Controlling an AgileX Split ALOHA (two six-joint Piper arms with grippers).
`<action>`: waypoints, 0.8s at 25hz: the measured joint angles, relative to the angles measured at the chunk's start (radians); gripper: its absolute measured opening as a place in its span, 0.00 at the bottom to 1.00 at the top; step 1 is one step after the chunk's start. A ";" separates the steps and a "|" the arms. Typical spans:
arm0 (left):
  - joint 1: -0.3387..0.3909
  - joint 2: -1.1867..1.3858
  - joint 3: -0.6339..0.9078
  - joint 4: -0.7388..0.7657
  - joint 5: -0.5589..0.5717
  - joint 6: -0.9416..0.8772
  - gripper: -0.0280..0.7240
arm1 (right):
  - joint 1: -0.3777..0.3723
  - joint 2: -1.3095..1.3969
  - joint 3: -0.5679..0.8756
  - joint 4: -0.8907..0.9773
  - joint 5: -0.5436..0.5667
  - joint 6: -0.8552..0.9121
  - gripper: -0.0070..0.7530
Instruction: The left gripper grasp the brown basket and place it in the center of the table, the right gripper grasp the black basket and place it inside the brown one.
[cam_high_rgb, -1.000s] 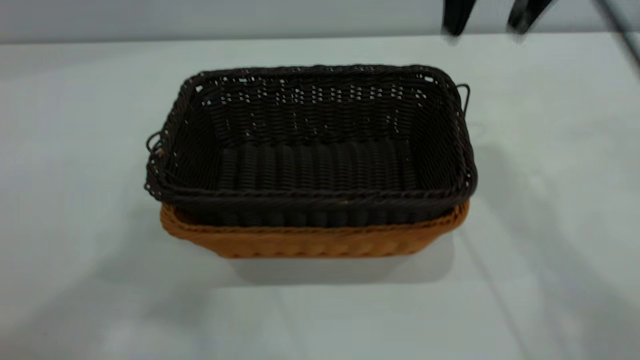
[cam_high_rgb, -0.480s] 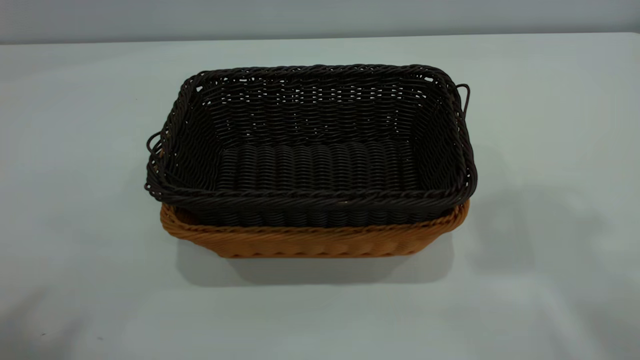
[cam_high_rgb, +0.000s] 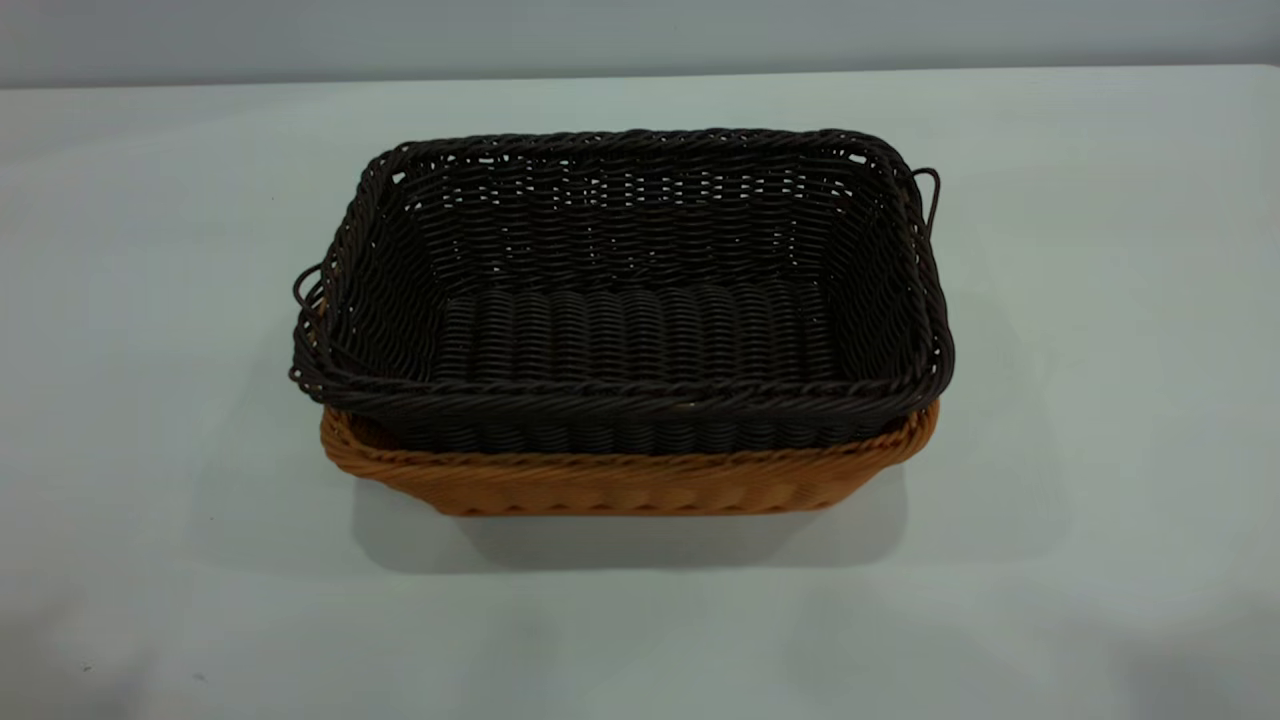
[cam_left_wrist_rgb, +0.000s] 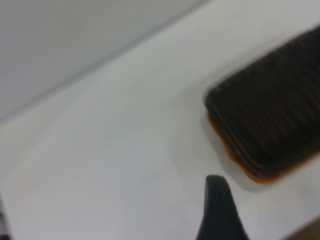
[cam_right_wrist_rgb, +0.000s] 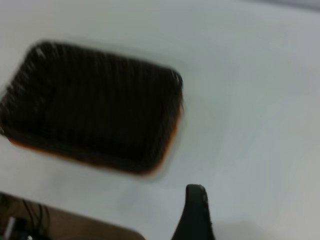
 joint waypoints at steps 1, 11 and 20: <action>0.000 -0.010 0.038 -0.019 0.000 -0.010 0.63 | 0.000 -0.047 0.050 -0.019 0.000 0.005 0.71; 0.000 -0.127 0.454 -0.125 0.000 -0.097 0.63 | 0.000 -0.471 0.576 -0.159 -0.044 0.080 0.71; 0.000 -0.325 0.712 -0.132 -0.007 -0.123 0.63 | 0.000 -0.626 0.708 -0.143 -0.152 0.077 0.71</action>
